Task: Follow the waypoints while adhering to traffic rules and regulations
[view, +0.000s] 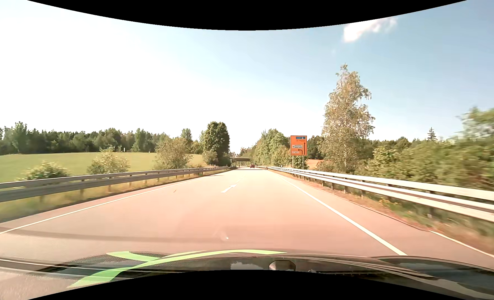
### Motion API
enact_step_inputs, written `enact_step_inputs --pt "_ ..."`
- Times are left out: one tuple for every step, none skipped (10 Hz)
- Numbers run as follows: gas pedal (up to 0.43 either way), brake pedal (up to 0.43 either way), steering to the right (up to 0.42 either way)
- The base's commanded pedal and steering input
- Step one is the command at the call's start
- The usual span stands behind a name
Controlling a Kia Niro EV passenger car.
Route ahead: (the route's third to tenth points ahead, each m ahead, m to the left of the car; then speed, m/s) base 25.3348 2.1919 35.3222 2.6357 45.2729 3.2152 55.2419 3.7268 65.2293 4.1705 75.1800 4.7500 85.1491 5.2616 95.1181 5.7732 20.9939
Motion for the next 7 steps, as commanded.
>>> enact_step_inputs --pt "0.098 0.0 -0.006" --pt "0.059 0.0 -0.006" --pt "0.059 0.0 -0.006" --pt "0.067 0.0 -0.005" --pt "0.067 0.0 -0.005" --pt "0.067 0.0 -0.005" --pt "0.067 0.0 -0.005"
